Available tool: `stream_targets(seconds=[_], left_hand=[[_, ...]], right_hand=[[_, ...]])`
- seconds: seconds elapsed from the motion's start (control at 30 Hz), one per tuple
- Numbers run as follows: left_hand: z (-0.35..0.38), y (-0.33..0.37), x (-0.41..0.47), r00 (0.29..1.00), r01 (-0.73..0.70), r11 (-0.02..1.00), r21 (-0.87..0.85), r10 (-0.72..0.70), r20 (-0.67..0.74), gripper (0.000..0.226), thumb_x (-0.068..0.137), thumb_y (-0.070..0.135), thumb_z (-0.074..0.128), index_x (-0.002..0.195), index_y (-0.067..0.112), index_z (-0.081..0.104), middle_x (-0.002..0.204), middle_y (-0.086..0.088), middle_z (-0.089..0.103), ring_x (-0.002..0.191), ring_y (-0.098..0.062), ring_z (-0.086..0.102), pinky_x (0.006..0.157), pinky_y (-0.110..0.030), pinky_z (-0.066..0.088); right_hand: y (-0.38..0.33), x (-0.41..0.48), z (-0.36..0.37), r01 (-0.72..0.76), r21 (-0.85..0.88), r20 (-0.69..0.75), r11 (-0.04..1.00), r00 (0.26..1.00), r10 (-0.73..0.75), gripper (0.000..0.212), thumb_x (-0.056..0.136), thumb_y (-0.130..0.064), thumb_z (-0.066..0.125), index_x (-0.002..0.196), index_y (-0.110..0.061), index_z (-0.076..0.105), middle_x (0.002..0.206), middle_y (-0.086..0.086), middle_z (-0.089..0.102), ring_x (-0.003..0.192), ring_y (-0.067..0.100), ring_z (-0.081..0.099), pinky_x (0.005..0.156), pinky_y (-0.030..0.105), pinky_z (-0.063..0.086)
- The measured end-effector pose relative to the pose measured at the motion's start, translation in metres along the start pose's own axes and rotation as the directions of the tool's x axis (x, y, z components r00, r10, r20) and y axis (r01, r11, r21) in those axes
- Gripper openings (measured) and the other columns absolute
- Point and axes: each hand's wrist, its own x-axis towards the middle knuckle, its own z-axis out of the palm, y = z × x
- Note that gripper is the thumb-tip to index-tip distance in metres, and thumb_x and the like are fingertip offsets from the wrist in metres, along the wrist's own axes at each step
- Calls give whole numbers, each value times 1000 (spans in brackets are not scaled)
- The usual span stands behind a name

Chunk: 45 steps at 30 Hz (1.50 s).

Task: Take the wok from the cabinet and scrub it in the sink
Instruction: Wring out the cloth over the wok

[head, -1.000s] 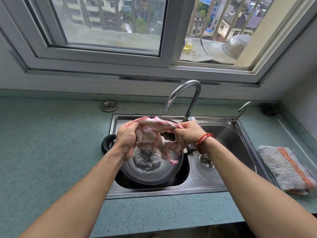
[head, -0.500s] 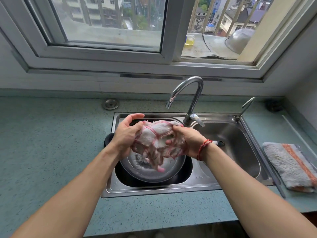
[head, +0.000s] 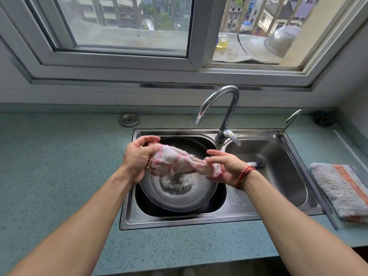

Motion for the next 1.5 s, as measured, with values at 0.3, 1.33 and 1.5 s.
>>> stream_targets(seconds=[0.3,1.33,1.5], left_hand=[[8,6,-6,1000,-5,998,-69,6,15,30,88,-14,53,106,3,68,87,-15,68,60,-18,59,49,-24,52],[-4,28,-8,945,-215,673,707,327,-23,44,69,7,70,111,19,74,89,0,76,83,-16,72,78,-34,60],[-1,24,-7,907,-255,428,867,418,61,5,82,21,71,81,19,74,76,2,65,71,-15,60,60,-22,42]], right_hand=[[-3,1,1,-1,214,-17,977,1000,5,59,81,15,58,130,-17,51,87,13,67,63,17,60,64,34,56],[-22,-9,19,304,-265,-88,915,937,-337,37,71,16,68,104,-1,69,91,14,70,74,19,66,67,28,59],[-21,-4,13,309,-692,-102,653,853,-511,24,61,-3,76,76,-21,78,76,0,75,77,16,71,76,31,59]])
